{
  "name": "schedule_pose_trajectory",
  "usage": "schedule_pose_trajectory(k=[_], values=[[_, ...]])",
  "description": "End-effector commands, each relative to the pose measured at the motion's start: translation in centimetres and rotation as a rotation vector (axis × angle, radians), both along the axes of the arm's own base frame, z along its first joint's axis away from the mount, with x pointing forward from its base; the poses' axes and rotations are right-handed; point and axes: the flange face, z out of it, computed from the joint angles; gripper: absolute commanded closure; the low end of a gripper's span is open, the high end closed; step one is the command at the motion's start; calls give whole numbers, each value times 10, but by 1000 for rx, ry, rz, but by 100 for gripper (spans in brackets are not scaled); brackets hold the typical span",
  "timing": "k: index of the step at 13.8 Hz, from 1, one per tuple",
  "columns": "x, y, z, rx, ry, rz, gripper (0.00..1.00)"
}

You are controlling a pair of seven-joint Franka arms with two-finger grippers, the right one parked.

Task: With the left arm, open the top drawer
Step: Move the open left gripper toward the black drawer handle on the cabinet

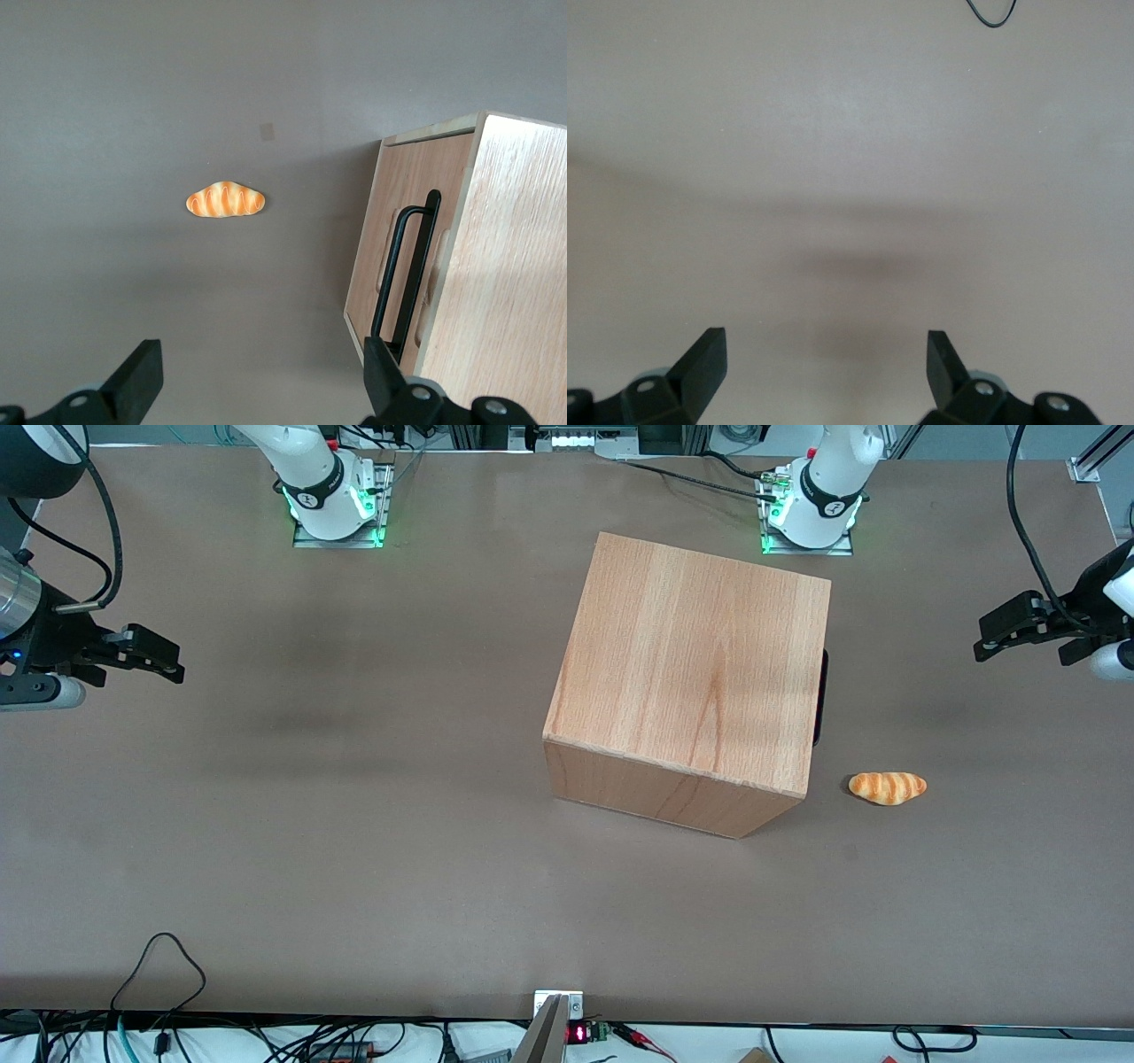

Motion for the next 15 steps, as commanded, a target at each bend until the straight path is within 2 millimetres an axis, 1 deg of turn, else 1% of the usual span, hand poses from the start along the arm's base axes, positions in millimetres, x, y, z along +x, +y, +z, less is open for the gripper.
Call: schedule_pose_trajectory(k=[1, 4, 7, 8, 9, 10, 11, 12, 13, 14, 15], values=[[-4, 2, 2, -7, -6, -5, 0], [-3, 0, -2, -4, 8, 8, 0], [10, -5, -28, -7, 56, -6, 0], [13, -7, -38, -16, 81, -18, 0], [17, -15, -57, -12, 134, -48, 0], [16, -19, -70, -14, 196, -59, 0], [16, -24, -77, -19, 219, -69, 0], [22, -26, -93, -36, 246, -67, 0], [29, -30, -113, -42, 280, -68, 0], [33, -34, -126, -43, 302, -75, 0], [35, -35, -133, -64, 313, -76, 0]])
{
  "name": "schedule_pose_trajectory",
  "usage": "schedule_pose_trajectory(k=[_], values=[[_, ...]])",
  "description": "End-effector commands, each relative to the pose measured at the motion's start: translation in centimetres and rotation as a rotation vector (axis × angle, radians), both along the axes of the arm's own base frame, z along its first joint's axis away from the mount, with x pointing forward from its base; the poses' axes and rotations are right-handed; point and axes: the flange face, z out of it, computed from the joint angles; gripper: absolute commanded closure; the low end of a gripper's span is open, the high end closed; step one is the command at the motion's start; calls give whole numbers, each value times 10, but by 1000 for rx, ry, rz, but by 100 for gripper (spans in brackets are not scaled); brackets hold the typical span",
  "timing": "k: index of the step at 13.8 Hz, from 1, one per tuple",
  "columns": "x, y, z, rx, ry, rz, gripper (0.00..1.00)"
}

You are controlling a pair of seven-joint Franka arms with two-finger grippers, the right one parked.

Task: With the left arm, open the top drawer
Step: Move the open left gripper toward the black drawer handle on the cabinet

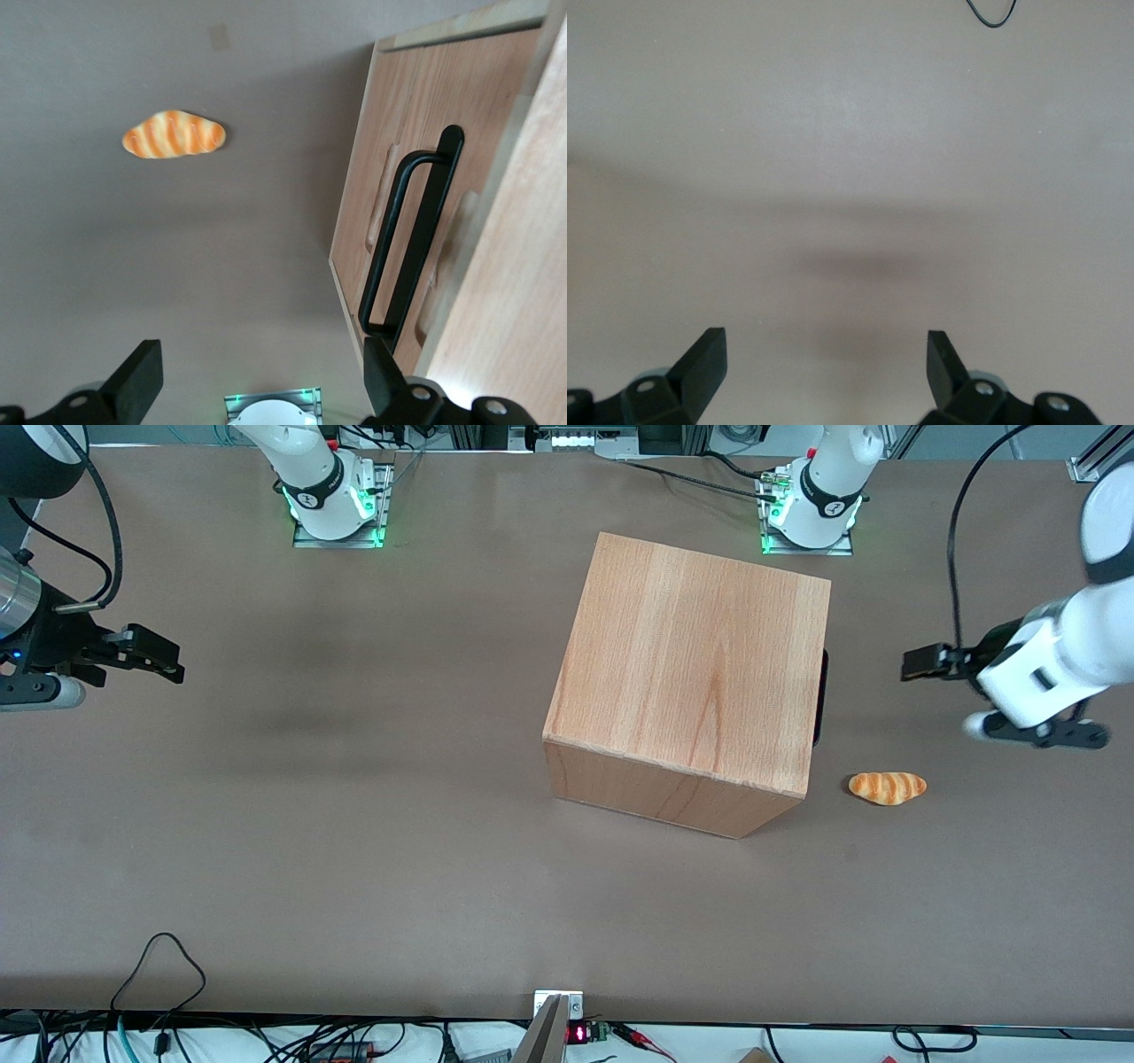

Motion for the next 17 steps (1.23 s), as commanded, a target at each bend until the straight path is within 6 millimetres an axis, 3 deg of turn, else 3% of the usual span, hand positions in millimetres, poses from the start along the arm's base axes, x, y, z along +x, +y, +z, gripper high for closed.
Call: schedule_pose_trajectory(k=[1, 10, 17], values=[[7, -4, -19, -51, 45, -8, 0], [28, 4, -101, -254, 150, -107, 0], [30, 2, -134, -334, 204, -107, 0]])
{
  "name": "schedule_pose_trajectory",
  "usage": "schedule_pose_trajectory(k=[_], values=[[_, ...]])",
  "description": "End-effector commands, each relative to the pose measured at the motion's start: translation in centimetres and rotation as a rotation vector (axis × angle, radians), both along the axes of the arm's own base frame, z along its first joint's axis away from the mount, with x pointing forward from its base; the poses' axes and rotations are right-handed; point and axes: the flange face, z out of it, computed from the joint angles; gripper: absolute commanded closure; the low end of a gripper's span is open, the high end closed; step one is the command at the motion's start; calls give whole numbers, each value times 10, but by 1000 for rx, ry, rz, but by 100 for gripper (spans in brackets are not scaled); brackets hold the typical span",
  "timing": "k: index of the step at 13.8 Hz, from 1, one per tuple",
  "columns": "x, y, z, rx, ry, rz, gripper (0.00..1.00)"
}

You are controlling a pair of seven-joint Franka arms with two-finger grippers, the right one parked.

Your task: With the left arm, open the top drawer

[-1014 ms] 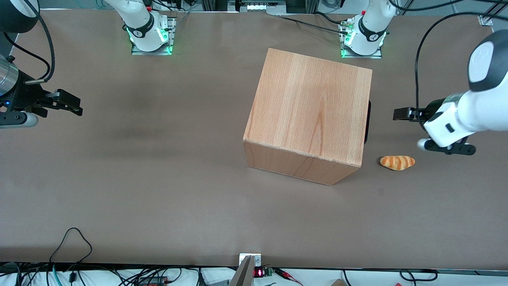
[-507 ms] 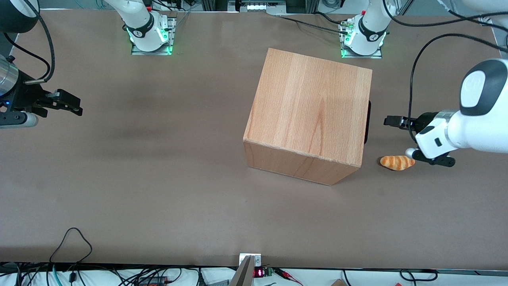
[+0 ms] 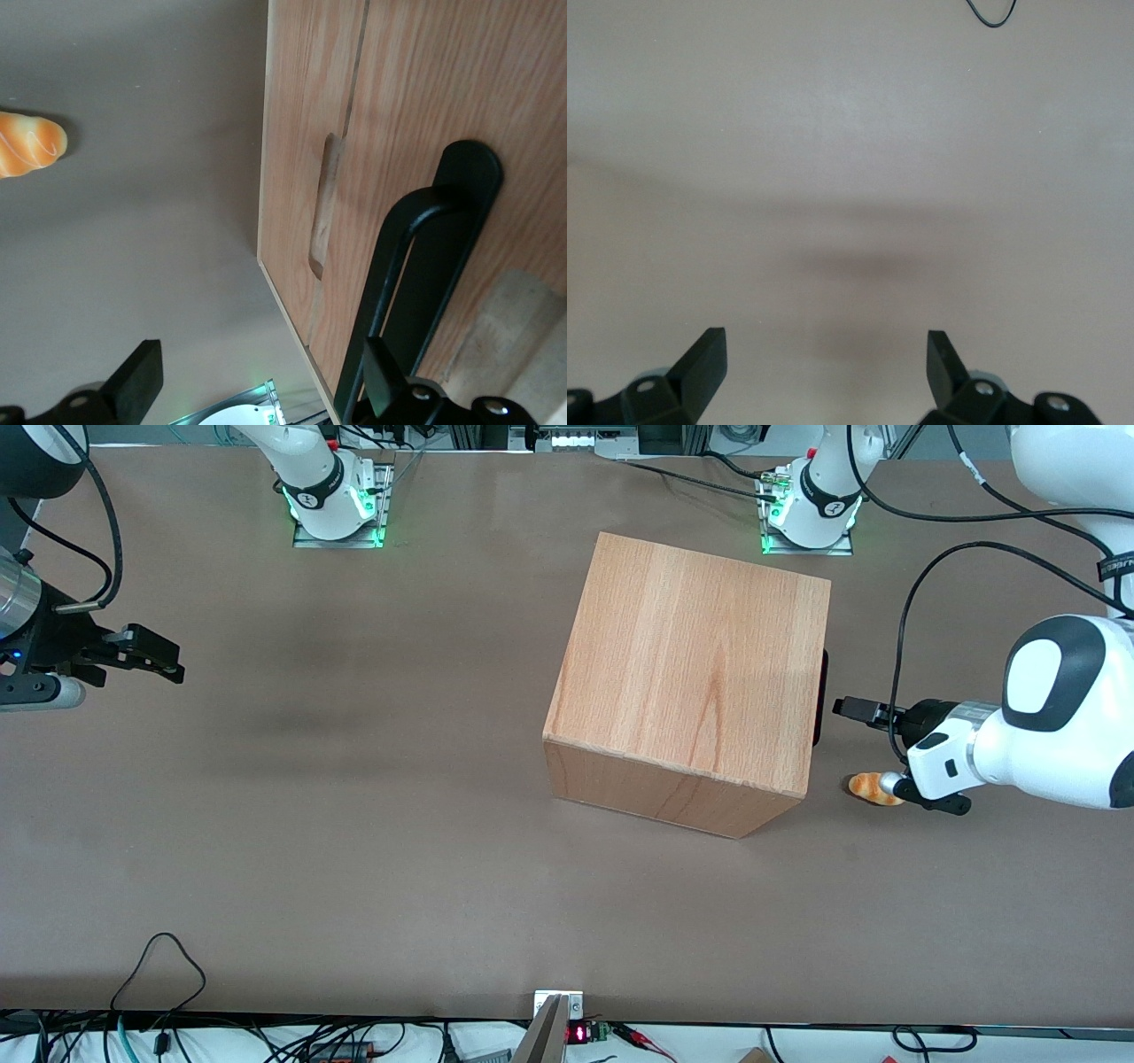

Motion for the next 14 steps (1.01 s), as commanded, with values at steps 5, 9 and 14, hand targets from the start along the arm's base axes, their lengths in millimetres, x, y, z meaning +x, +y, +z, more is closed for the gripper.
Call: schedule_pose_trajectory(k=[5, 9, 14], values=[[-7, -6, -11, -78, 77, -33, 0], [-9, -10, -10, -105, 95, -33, 0], [-10, -17, -10, -131, 105, -36, 0]])
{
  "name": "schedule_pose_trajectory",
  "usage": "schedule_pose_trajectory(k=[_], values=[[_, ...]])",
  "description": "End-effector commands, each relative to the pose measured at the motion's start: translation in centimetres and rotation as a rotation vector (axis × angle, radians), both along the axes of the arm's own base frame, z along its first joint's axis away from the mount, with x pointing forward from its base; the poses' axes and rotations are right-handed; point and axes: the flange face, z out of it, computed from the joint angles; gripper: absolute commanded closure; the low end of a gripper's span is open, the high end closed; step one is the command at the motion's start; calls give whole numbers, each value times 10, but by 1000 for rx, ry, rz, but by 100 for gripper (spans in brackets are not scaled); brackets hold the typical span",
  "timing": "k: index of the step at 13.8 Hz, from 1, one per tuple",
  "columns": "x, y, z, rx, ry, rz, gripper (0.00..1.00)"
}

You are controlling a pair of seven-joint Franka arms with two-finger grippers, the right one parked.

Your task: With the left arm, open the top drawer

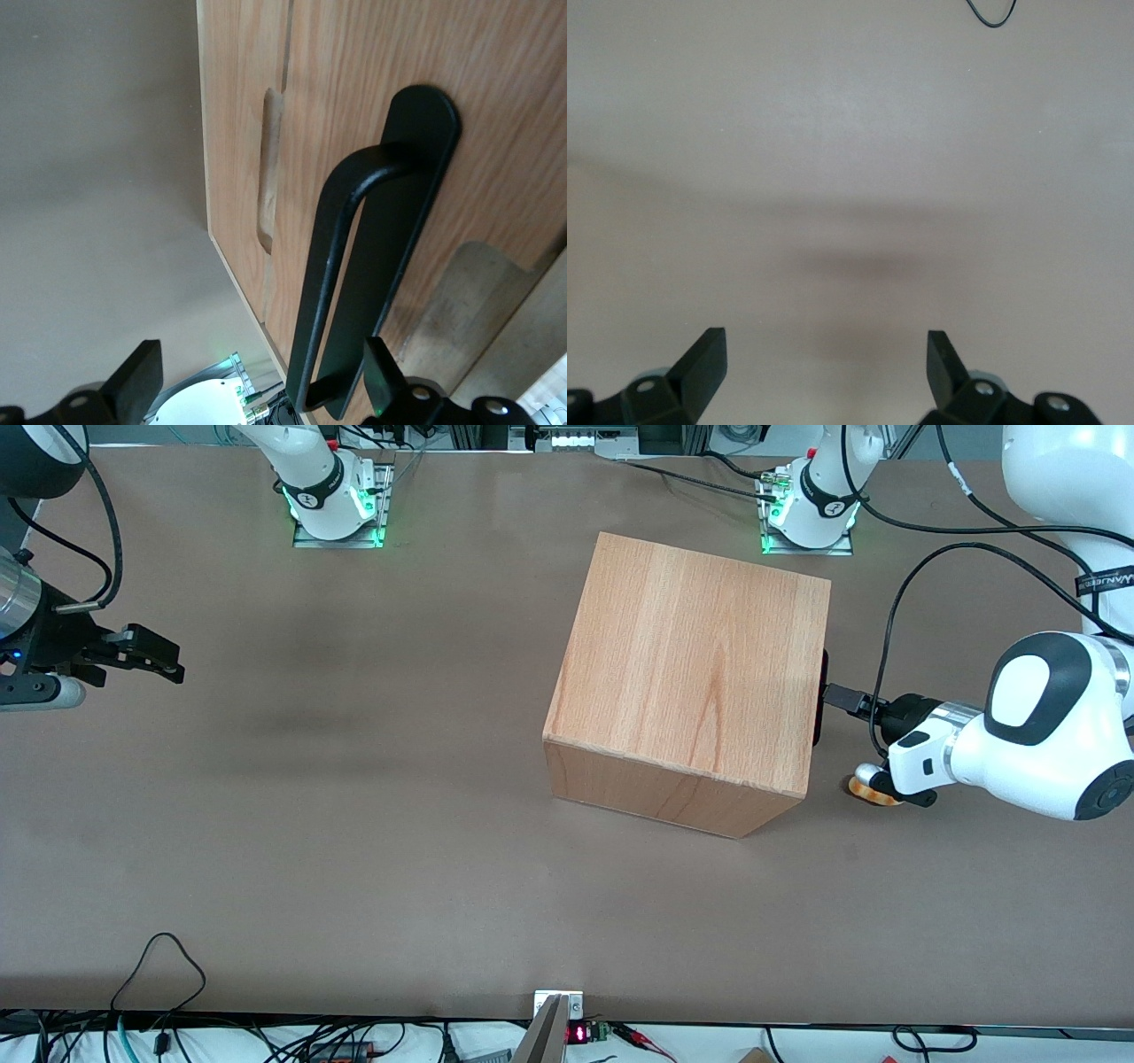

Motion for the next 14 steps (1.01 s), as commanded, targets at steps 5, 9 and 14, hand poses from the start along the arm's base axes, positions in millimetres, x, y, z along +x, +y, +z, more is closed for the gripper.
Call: schedule_pose_trajectory(k=[5, 9, 14], values=[[2, -2, 4, -10, -10, -18, 0], [4, -8, 3, 24, -37, -38, 0], [8, -5, 1, 20, -77, -63, 0]])
